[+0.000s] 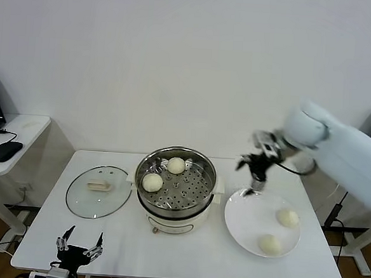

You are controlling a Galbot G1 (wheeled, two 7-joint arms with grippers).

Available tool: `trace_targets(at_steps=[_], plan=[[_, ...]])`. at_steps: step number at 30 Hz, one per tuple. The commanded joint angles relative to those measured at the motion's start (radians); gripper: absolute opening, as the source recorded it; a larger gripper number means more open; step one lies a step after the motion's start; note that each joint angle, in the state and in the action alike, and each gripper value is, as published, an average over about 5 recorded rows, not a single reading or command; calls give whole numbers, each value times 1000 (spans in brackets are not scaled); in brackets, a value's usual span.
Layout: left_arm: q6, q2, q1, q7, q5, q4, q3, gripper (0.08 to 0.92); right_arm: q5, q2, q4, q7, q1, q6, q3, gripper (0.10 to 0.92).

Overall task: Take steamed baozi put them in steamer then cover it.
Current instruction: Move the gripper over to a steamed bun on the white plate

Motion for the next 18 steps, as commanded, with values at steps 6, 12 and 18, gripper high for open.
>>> trace_targets(at_steps=[6, 12, 18], plan=[[0, 1, 14, -5, -33, -18, -3, 823, -271, -113, 15, 15, -401, 95, 179, 823], [1, 0, 14, -4, -29, -7, -5, 823, -302, -56, -46, 28, -422, 104, 173, 823], [1, 3, 12, 1, -25, 10, -7, 823, -314, -10, -90, 43, -434, 101, 173, 823]])
